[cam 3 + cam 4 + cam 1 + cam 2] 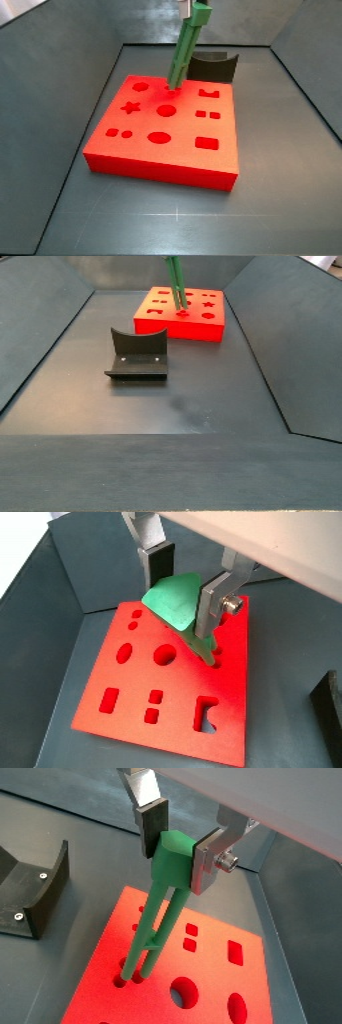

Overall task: Pick up the 3 prong object. Move up. Place the 3 prong object on the fixture. Regrasp the 3 prong object. Move to above the board. Insert the 3 prong object.
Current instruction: Insert the 3 prong object.

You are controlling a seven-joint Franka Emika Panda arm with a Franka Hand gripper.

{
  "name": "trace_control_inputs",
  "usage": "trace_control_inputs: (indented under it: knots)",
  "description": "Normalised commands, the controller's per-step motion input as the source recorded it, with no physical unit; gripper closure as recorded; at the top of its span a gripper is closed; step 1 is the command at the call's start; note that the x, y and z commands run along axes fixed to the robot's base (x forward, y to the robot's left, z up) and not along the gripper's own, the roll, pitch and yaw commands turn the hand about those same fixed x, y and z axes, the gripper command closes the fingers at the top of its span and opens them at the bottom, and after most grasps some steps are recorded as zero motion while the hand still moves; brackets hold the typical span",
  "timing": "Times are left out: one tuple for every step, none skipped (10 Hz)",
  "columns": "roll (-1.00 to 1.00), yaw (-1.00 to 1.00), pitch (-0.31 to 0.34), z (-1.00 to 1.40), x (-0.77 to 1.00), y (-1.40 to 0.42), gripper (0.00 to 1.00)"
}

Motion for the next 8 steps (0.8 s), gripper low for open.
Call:
trace_control_inputs:
  knots:
    - [0.0, 0.29, 0.0, 0.0, 0.08, 0.02, 1.0]
    - [0.0, 0.19, 0.0, 0.0, 0.18, 0.0, 1.0]
    - [0.0, 0.0, 0.017, 0.0, 0.21, 0.03, 1.0]
    - [0.0, 0.05, 0.0, 0.0, 0.05, 0.02, 1.0]
    - [0.0, 0.1, 0.0, 0.0, 0.0, 0.06, 1.0]
    - [0.0, 0.14, -0.043, 0.0, -0.06, 0.07, 1.0]
    - [0.0, 0.13, -0.307, -0.03, -0.34, 0.0, 1.0]
    - [0.0, 0.09, -0.5, 0.0, -0.33, 0.0, 1.0]
